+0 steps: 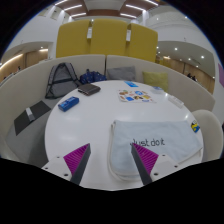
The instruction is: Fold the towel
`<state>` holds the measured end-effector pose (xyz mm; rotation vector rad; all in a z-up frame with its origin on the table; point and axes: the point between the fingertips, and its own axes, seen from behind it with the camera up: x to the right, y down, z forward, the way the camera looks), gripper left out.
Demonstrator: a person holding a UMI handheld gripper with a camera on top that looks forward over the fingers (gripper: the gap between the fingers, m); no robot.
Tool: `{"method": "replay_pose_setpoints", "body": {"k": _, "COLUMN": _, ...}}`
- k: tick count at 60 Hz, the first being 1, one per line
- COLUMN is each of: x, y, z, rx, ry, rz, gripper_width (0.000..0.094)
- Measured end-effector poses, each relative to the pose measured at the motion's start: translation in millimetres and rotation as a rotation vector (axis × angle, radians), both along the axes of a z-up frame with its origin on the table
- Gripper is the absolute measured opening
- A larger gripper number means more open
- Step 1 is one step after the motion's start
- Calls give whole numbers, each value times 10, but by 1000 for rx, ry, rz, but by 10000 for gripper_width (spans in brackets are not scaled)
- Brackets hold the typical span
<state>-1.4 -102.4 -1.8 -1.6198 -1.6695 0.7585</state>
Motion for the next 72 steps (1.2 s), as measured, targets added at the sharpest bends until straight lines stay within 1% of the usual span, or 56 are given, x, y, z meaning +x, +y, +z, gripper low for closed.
{"method": "replay_pose_setpoints", "body": {"k": 5, "x": -159, "y": 45, "z": -184, "rx": 9, "ry": -7, "rz": -10, "gripper_width": 860}}
{"method": "replay_pose_setpoints", "body": {"k": 8, "x": -241, "y": 55, "z": -186, "rx": -8, "ry": 17, "rz": -23, "gripper_width": 835}}
{"method": "replay_pose_setpoints", "body": {"k": 11, "x": -285, "y": 47, "z": -203, "rx": -23, "ry": 20, "rz": -27, "gripper_width": 834}}
{"method": "replay_pose_setpoints", "body": {"k": 13, "x": -318, "y": 22, "z": -221, "rx": -33, "ry": 18, "rz": -23, "gripper_width": 643}}
{"method": "replay_pose_setpoints", "body": {"k": 15, "x": -335, "y": 66, "z": -218, "rx": -20, "ry": 18, "rz": -32, "gripper_width": 452}}
{"method": "replay_pose_setpoints", "body": {"k": 19, "x": -371, "y": 281, "z": -205, "rx": 35, "ry": 27, "rz": -101, "gripper_width": 70}}
{"method": "replay_pose_setpoints", "body": {"k": 21, "x": -372, "y": 272, "z": -221, "rx": 42, "ry": 21, "rz": -100, "gripper_width": 61}}
{"method": "replay_pose_setpoints", "body": {"k": 24, "x": -383, "y": 246, "z": -217, "rx": 103, "ry": 4, "rz": -57, "gripper_width": 46}}
{"method": "replay_pose_setpoints", "body": {"k": 26, "x": -367, "y": 218, "z": -210, "rx": 120, "ry": -14, "rz": -29, "gripper_width": 45}}
{"method": "replay_pose_setpoints", "body": {"k": 27, "x": -364, "y": 196, "z": -202, "rx": 108, "ry": -21, "rz": -17, "gripper_width": 41}}
{"method": "replay_pose_setpoints", "body": {"k": 29, "x": -357, "y": 123, "z": -197, "rx": 54, "ry": -39, "rz": -3, "gripper_width": 30}}
{"method": "replay_pose_setpoints", "body": {"k": 31, "x": -350, "y": 82, "z": -177, "rx": 3, "ry": -55, "rz": 0, "gripper_width": 25}}
{"method": "replay_pose_setpoints", "body": {"k": 37, "x": -359, "y": 111, "z": 92, "rx": -89, "ry": -46, "rz": -6, "gripper_width": 24}}
{"method": "replay_pose_setpoints", "body": {"k": 43, "x": -395, "y": 438, "z": 583, "rx": -156, "ry": 0, "rz": -41, "gripper_width": 24}}
{"method": "replay_pose_setpoints", "body": {"k": 47, "x": -404, "y": 794, "z": 885, "rx": -182, "ry": 30, "rz": -68, "gripper_width": 25}}
{"method": "replay_pose_setpoints", "body": {"k": 54, "x": -392, "y": 1563, "z": 1122, "rx": -172, "ry": 43, "rz": -111, "gripper_width": 24}}
{"method": "replay_pose_setpoints", "body": {"k": 56, "x": -381, "y": 1820, "z": 1119, "rx": -151, "ry": 41, "rz": -123, "gripper_width": 24}}
{"method": "replay_pose_setpoints", "body": {"k": 59, "x": -351, "y": 2170, "z": 1027, "rx": -117, "ry": 20, "rz": -139, "gripper_width": 25}}
{"method": "replay_pose_setpoints", "body": {"k": 65, "x": -303, "y": 2682, "z": 742, "rx": -94, "ry": -19, "rz": -161, "gripper_width": 26}}
{"method": "replay_pose_setpoints", "body": {"k": 72, "x": -295, "y": 2994, "z": 333, "rx": -41, "ry": -65, "rz": -139, "gripper_width": 31}}
